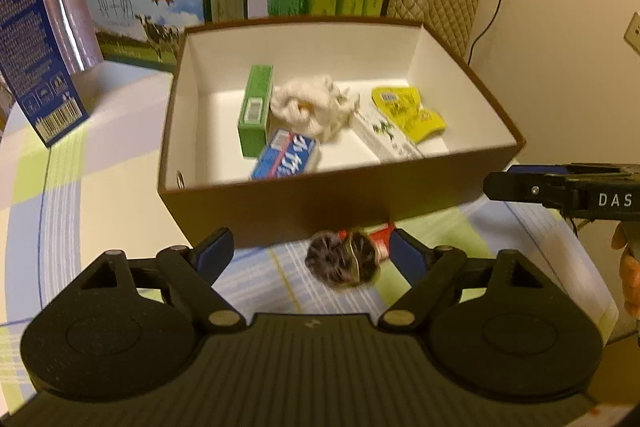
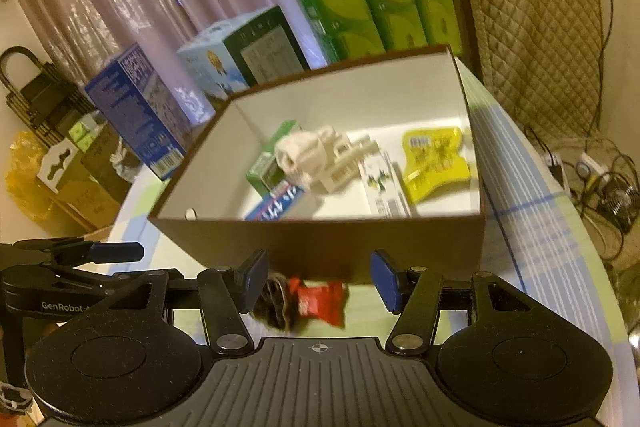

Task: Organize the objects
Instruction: 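Move both tools back down toward the scrunchie and red packet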

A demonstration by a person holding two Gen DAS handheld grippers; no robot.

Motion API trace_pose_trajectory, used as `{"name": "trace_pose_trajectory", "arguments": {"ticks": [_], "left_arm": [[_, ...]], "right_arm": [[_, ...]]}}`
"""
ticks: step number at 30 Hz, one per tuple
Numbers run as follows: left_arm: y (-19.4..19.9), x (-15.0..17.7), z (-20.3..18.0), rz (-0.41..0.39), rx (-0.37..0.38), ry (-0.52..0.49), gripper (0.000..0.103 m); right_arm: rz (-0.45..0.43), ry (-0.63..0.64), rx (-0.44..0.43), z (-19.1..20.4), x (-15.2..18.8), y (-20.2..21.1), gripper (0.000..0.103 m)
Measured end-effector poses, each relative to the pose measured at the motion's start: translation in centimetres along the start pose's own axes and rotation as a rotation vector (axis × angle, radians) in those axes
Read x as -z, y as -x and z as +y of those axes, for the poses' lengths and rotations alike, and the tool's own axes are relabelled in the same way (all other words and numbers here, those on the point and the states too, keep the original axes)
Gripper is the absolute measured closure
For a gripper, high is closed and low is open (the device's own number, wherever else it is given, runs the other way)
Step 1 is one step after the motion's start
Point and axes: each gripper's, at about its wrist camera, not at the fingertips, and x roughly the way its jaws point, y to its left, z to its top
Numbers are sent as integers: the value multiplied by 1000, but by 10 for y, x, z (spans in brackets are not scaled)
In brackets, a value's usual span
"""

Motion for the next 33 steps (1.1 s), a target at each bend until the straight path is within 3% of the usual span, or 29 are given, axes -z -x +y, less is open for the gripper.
{"name": "trace_pose_trajectory", "arguments": {"ticks": [9,17,33], "left_arm": [[-25,27,-9,67,13,6,31],[-48,38,-17,98,15,14,31],[-93,24,-28,118,33,1,31]], "right_arm": [[75,-5,74,-8,32,-10,49],[113,-29,108,-19,43,-20,49],[136,-65,143,-36,41,-31,49]]}}
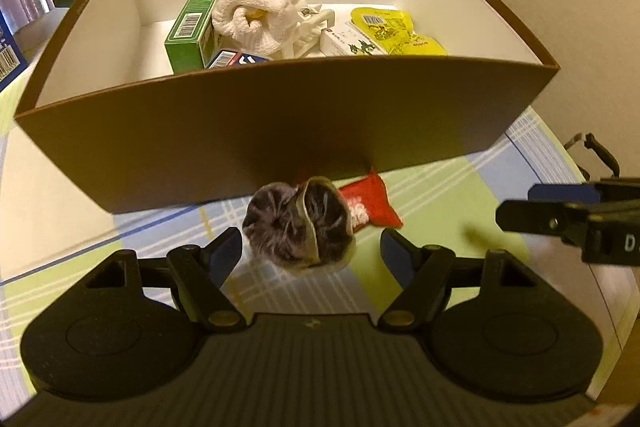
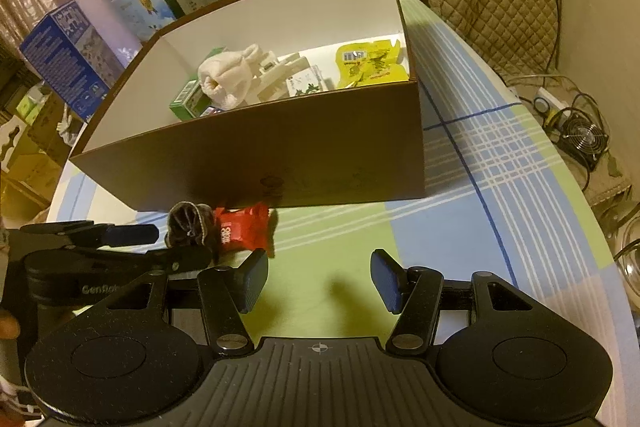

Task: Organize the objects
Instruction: 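Move both tools back down toward the scrunchie and red packet, then grasp the dark scrunchie with left tool while right tool grasps the red packet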

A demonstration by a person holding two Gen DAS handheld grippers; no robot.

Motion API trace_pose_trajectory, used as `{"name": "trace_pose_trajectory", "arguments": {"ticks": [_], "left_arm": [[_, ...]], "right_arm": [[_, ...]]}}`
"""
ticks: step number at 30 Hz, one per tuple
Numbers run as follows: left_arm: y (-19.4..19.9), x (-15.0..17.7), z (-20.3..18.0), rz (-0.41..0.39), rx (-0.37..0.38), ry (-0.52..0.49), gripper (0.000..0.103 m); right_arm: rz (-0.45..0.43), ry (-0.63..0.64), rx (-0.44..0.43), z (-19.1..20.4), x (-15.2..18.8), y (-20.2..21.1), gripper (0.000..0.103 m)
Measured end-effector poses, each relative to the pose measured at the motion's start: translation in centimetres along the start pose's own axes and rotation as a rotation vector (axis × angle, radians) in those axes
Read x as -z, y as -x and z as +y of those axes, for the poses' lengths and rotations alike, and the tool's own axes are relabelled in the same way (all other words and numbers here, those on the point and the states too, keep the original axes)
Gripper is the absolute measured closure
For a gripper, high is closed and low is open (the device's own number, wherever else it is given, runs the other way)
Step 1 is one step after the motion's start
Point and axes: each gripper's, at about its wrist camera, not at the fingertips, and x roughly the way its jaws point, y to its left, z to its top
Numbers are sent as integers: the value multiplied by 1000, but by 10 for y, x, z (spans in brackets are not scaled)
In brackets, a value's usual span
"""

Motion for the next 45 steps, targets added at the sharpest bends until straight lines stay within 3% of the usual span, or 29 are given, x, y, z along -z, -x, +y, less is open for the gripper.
{"name": "trace_pose_trajectory", "arguments": {"ticks": [4,7,10,14,19,26,38,39,41,45], "left_arm": [[-9,-5,3,-6,10,18,35],[-13,-8,7,-5,15,35,46],[-14,-8,12,-14,10,42,61],[-7,-3,23,-37,25,57,89],[4,6,36,-55,-17,66,92],[26,26,70,-60,-96,161,92],[36,38,90,-46,-139,222,92],[34,38,89,-43,-139,223,92],[32,37,88,-37,-136,223,92],[25,35,87,-21,-129,233,90]], "right_arm": [[5,-9,7,-3,-2,-3,49],[10,-12,9,-5,-3,-5,49],[12,-10,6,-4,-4,-7,49],[14,2,-16,1,-7,-12,49],[26,46,-60,17,-10,-22,49],[58,145,-111,45,-13,-50,49],[39,210,-49,71,-13,-89,49],[35,217,-42,72,-11,-90,50],[43,245,-21,74,-9,-93,63],[42,269,-24,75,-6,-92,66]]}}
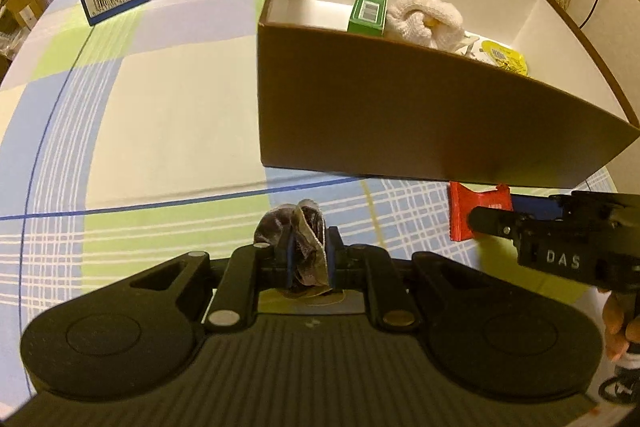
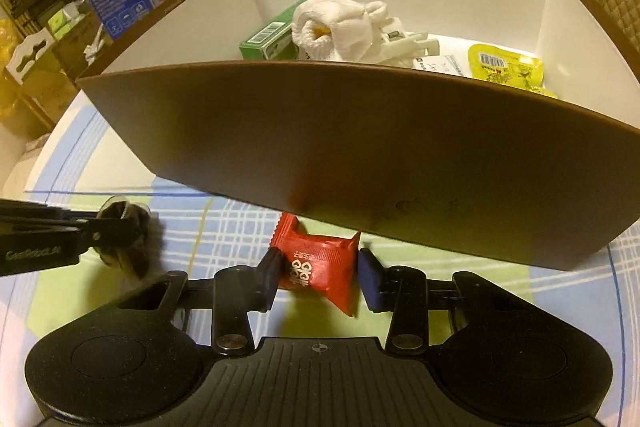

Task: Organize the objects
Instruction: 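Grasp the dark scrunchie with left tool while right tool grasps the red packet, then carry the scrunchie and red packet up over the brown box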

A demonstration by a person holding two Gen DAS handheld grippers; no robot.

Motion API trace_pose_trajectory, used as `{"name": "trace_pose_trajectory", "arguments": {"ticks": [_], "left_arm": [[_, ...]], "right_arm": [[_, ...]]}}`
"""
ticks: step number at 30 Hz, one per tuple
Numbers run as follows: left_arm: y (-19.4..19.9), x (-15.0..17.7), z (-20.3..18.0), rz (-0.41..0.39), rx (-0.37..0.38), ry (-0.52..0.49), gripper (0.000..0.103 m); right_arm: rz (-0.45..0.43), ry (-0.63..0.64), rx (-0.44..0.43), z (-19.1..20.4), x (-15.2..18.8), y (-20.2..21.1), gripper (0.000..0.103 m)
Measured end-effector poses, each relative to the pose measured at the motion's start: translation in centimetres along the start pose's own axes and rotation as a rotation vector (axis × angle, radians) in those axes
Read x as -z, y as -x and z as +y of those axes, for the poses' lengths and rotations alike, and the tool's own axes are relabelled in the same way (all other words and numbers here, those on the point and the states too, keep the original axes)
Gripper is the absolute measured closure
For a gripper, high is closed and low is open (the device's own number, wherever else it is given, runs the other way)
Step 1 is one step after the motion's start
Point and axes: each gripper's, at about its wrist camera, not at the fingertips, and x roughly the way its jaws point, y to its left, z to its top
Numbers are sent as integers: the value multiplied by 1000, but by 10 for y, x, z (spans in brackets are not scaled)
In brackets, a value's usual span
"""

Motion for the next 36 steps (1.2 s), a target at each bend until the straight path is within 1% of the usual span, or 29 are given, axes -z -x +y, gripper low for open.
{"name": "trace_pose_trajectory", "arguments": {"ticks": [7,12,18,26,36], "left_arm": [[-6,1,-9,11,7,-30,90],[0,2,-13,5,13,-54,92],[9,2,-17,1,18,-63,93],[34,2,-25,-36,39,-76,94],[79,-6,-40,-122,84,-105,94]], "right_arm": [[13,-13,-2,-2,7,5,67],[25,-40,-2,-5,14,11,68],[20,-57,-6,-8,18,22,68],[-5,-80,-27,-8,20,47,68],[-68,-93,-45,-7,13,87,68]]}}
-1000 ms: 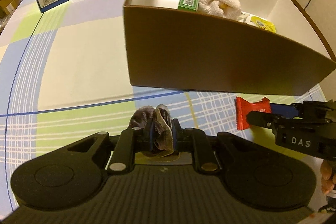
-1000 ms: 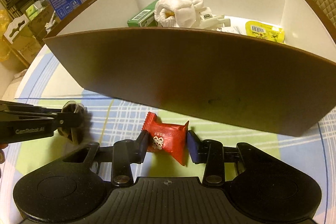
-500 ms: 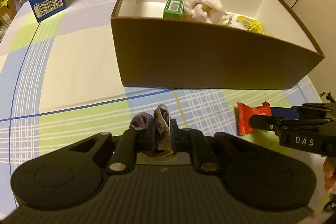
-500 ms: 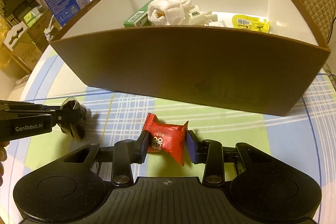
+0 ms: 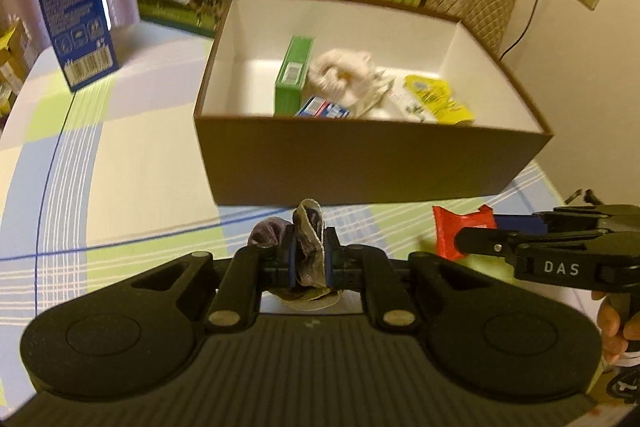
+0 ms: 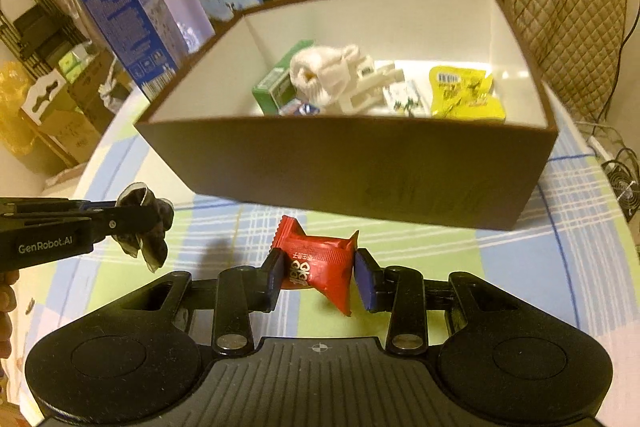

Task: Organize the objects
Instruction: 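Carry the scrunchie and red packet up over the brown box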

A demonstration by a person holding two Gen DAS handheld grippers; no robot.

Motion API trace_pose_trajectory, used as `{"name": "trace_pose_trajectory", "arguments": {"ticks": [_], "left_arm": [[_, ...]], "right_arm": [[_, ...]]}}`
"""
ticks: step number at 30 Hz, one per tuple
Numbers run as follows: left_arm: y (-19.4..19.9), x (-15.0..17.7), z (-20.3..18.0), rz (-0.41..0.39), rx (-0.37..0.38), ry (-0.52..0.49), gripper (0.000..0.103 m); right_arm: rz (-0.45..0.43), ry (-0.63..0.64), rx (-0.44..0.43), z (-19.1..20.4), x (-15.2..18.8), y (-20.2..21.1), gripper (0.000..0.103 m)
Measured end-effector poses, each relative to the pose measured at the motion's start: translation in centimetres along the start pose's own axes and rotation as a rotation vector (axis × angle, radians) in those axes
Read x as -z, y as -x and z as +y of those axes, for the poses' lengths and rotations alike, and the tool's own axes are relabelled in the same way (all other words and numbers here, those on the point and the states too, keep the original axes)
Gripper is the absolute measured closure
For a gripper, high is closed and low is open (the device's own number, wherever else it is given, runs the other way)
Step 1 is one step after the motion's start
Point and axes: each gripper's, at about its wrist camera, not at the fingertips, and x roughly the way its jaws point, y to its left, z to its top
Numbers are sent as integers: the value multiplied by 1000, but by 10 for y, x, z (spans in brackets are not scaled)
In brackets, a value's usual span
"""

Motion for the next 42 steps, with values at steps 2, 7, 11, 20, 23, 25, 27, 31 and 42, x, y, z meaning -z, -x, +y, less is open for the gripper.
{"name": "trace_pose_trajectory", "arguments": {"ticks": [2,7,11,20,23,25,27,31,42], "left_arm": [[8,-3,-5,-17,9,-10,93],[22,-17,-16,-58,25,-31,94],[26,-30,-24,-87,38,-49,94],[19,-67,-47,-135,66,-104,93],[10,-78,-55,-137,77,-119,93],[3,-84,-59,-133,83,-125,93],[-6,-90,-63,-125,84,-131,93],[-22,-102,-65,-105,86,-129,93],[-67,-125,-52,-28,71,-114,93]], "right_arm": [[-16,-4,-2,0,-3,8,68],[-56,-10,-4,0,-15,25,68],[-95,-13,-1,-3,-29,37,68],[-155,1,22,-17,-65,48,68],[-157,8,31,-23,-76,45,68],[-154,15,39,-27,-83,40,68],[-147,14,40,-31,-88,35,68],[-132,8,43,-37,-100,22,68],[-63,-3,41,-48,-121,-22,68]]}}
